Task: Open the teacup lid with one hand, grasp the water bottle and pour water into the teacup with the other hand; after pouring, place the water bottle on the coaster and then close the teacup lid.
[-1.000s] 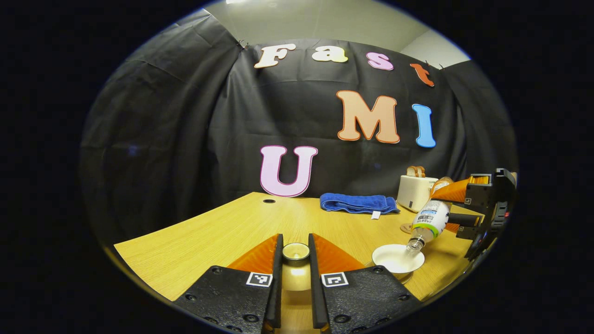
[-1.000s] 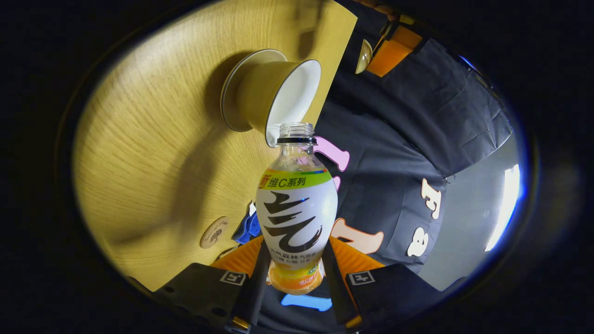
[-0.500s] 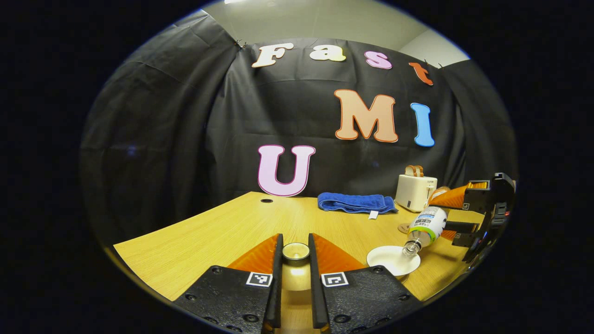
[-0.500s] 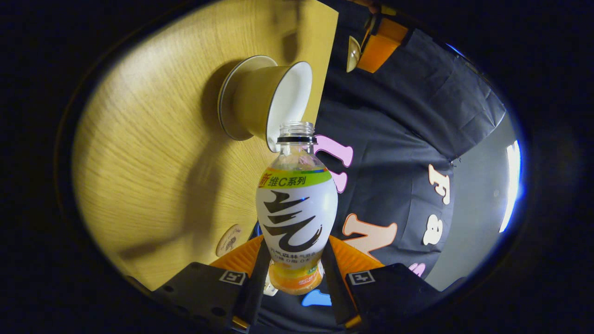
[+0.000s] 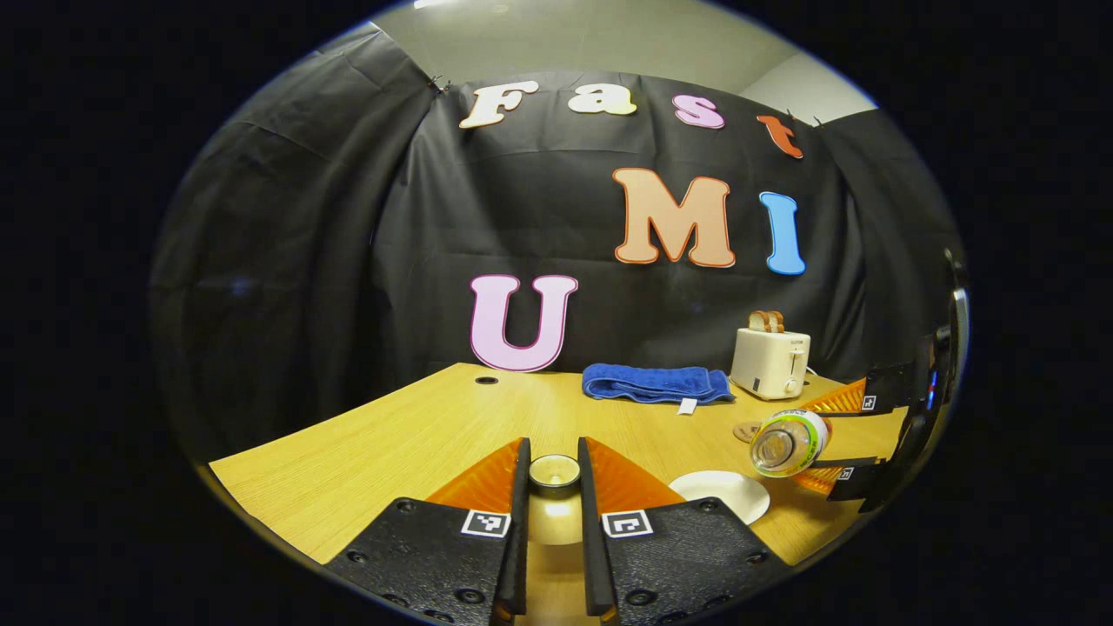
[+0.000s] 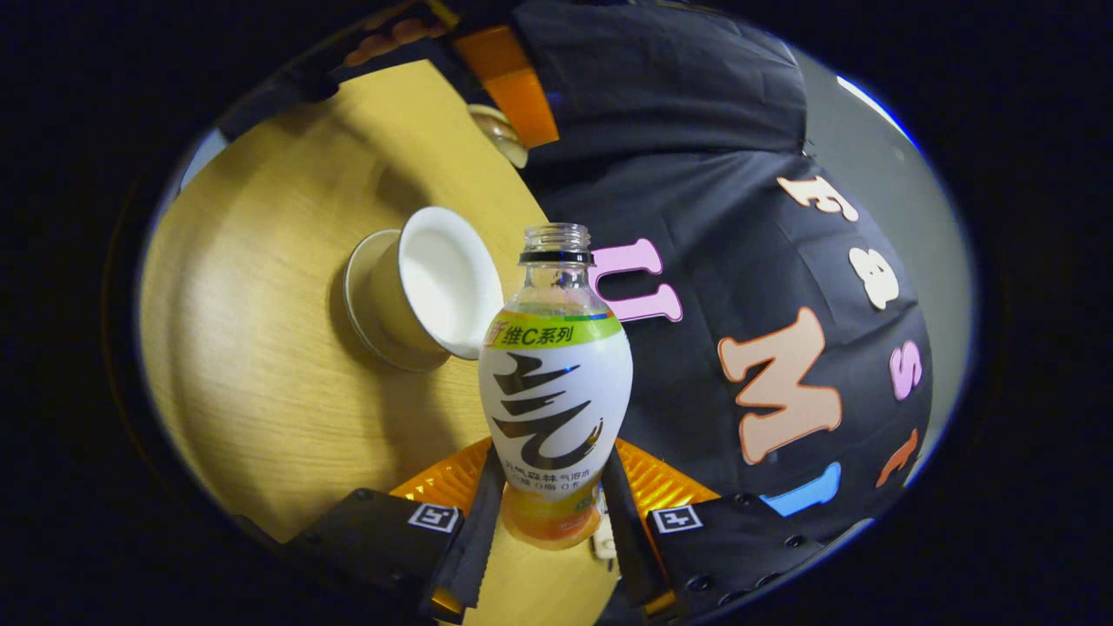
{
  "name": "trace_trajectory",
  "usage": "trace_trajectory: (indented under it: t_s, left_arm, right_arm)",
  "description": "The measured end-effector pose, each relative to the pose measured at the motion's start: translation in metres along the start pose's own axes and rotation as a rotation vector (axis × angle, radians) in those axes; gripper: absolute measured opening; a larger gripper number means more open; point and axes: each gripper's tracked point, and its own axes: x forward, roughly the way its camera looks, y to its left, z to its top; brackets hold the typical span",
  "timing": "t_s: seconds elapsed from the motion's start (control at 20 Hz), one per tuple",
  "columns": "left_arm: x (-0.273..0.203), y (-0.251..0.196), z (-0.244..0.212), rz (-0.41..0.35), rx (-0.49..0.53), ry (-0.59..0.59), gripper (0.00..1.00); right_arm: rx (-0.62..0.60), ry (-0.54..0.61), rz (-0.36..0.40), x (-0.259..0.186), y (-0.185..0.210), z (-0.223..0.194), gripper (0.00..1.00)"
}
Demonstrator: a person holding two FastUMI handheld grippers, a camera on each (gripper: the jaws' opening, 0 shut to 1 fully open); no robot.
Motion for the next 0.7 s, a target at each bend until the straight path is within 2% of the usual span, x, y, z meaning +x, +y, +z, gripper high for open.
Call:
trace_trajectory:
  t_s: [0.3,0.7]
  left_arm:
    - [0.003,-0.016,0.005,-0.029,-0.004,-0.005,0.24]
    - [0.006,-0.039,0.011,-0.081,-0.017,-0.019,0.24]
  right_arm:
    - [0.259,0.004,0.014,0.006,-0.014,-0.008,0.66]
    - [0.591,0.013,-0.033,0.022,-0.044,-0.03,0.65]
